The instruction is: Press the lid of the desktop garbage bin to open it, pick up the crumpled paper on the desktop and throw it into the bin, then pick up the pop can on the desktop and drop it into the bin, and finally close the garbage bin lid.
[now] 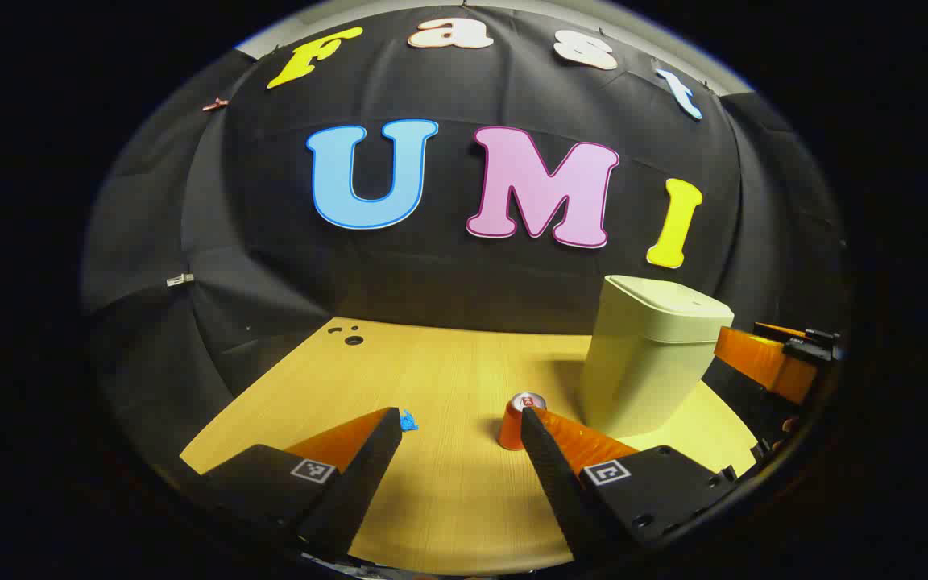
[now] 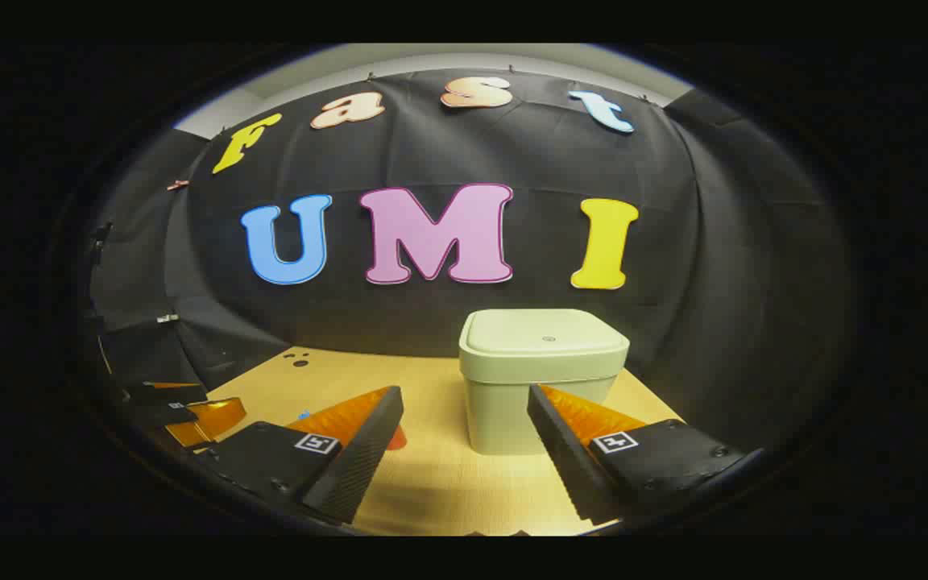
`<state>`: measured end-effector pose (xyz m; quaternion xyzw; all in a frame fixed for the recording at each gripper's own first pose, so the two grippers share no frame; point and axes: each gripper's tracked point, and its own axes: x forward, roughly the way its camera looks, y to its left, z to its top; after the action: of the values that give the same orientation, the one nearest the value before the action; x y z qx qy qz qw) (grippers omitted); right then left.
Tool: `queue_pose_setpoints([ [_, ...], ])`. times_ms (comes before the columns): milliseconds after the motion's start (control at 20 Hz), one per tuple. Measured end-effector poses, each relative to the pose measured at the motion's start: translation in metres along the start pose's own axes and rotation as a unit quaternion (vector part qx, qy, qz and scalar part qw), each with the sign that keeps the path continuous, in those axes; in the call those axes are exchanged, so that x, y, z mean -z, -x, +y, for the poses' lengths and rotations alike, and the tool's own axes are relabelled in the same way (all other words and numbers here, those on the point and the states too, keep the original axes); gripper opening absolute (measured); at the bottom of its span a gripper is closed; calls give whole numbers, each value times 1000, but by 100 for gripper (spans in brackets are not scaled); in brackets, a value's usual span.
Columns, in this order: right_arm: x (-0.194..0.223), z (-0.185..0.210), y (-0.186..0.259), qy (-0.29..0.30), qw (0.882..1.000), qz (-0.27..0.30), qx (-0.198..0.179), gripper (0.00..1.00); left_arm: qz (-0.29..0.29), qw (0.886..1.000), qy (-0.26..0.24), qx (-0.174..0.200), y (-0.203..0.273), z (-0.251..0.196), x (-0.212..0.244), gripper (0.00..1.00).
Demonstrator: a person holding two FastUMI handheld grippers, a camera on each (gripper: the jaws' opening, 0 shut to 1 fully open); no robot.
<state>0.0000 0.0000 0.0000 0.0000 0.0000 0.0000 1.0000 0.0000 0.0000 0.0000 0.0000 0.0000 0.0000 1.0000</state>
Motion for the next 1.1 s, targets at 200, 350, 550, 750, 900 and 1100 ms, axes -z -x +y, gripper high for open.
queue_pose_setpoints([
  [200, -1, -1, -8, -2, 1000, -1, 0, 98, -4, 1000, -11, -4, -7, 4, -5, 96],
  [350, -3, -1, -15, -2, 1000, -4, -1, 96, -15, 1000, -17, -11, -13, 13, -15, 96],
  [550, -3, 0, -22, -2, 1000, -2, 3, 98, -19, 1000, -20, -13, -19, 21, -22, 95],
  [750, -3, 0, -29, -5, 1000, -3, 7, 98, -23, 999, -28, -11, -22, 24, -25, 95],
  [900, 0, 4, -32, -1, 1000, 1, 8, 98, -19, 999, -33, -8, -24, 24, -24, 96],
  [1100, 3, 9, -31, 6, 1000, 4, 1, 98, -17, 1000, -14, -12, -25, 22, -21, 96],
])
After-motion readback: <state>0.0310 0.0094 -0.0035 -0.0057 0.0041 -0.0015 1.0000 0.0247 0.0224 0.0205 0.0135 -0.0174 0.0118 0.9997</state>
